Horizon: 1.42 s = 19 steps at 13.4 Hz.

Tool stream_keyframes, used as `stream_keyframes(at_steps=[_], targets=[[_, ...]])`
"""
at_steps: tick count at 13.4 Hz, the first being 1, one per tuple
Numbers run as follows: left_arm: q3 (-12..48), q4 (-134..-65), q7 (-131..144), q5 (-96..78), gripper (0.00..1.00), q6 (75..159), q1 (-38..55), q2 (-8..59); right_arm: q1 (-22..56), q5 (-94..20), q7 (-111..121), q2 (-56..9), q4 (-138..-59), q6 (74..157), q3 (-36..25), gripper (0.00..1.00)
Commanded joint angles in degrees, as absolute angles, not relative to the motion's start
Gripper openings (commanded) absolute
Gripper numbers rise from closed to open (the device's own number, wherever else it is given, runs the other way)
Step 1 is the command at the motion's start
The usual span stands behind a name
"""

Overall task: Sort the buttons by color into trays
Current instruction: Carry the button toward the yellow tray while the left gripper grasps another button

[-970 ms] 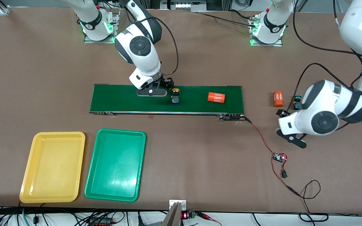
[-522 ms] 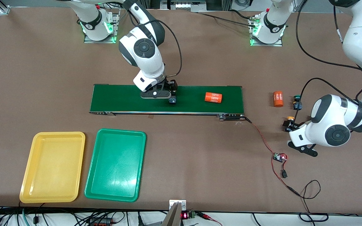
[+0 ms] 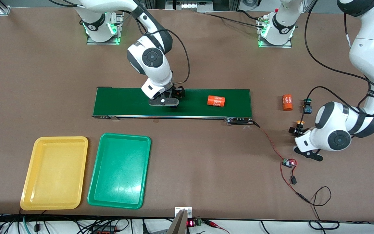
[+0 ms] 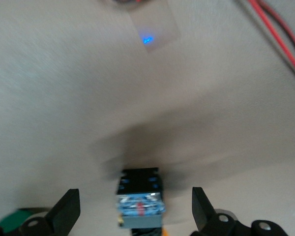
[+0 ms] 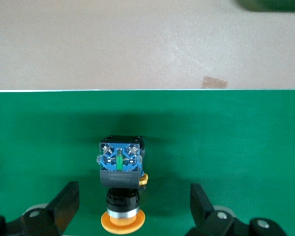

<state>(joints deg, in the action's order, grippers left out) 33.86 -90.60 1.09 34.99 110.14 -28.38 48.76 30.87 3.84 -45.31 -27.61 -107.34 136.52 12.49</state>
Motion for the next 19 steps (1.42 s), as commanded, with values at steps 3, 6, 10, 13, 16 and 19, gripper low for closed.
stream_keyframes(at_steps=[3,6,10,13,16,19], targets=[[32.88,-93.78,7.56,36.65,0.98,113.29,-28.48,47.99,31.55,5.1,-46.32,-30.15,-106.17,136.67,12.22,0.96],[32.7,-93.78,7.65,36.65,0.9,113.55,-28.3,48.16,31.46,5.8,-45.27,-30.15,-106.17,136.58,11.08,0.38],[32.7,-93.78,7.65,36.65,0.58,113.55,-28.3,48.16,31.12,5.63,-43.95,-29.53,-105.3,135.88,9.32,0.0],[32.87,-93.6,7.73,36.04,0.31,113.29,-28.39,47.9,31.03,4.75,-37.83,-27.6,-100.66,128.27,5.29,0.0],[36.1,-93.08,8.52,35.6,0.25,111.8,-28.04,46.68,30.94,4.48,-31.05,-26.72,-93.09,118.67,1.07,0.0],[43.49,-90.89,12.01,32.46,0.23,103.91,-28.47,46.41,27.44,4.31,-22.18,-24.79,-92.55,117.25,-2.28,0.01]])
